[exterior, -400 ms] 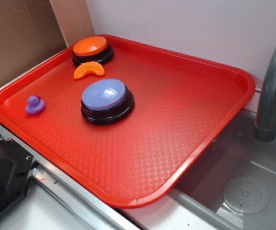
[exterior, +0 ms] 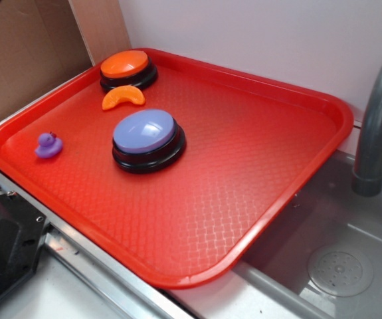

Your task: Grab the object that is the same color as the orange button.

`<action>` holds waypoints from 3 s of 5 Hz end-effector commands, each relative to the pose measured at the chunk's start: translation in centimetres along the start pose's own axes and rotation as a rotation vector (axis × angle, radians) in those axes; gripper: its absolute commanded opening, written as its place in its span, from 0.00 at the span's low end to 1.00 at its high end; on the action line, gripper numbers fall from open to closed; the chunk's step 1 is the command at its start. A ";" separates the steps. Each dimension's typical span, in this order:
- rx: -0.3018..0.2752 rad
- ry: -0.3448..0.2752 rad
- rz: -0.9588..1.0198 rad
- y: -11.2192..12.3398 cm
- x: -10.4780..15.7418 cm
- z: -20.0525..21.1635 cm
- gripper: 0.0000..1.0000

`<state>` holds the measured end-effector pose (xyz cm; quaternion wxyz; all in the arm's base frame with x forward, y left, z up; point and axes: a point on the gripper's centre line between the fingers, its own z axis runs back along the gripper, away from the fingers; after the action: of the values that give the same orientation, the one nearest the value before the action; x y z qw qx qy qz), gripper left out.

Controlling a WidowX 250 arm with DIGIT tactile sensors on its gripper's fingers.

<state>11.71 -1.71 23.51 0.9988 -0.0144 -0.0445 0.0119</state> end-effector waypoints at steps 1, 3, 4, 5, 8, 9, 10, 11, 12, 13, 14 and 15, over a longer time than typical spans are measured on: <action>-0.051 -0.024 0.258 5.1 3.8 -5.5 1.00; 0.032 -0.109 0.527 11.5 6.1 -11.4 1.00; -0.020 -0.197 0.474 13.0 7.9 -13.8 1.00; 0.043 -0.198 0.504 13.9 9.6 -15.7 1.00; 0.055 -0.164 0.485 13.9 13.2 -20.3 1.00; 0.026 -0.134 0.465 13.5 13.6 -21.8 1.00; 0.022 -0.120 0.489 13.4 13.4 -22.6 1.00; 0.023 -0.127 0.495 13.3 13.3 -22.6 0.00; 0.021 -0.124 0.503 13.4 13.3 -22.7 0.00; 0.014 -0.122 0.506 13.5 13.2 -22.8 0.00; 0.021 -0.117 0.503 13.3 13.3 -22.5 0.00; 0.040 -0.119 0.500 12.7 13.2 -21.2 0.00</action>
<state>26.02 10.53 1.66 0.9606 -0.0084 -0.0742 0.2679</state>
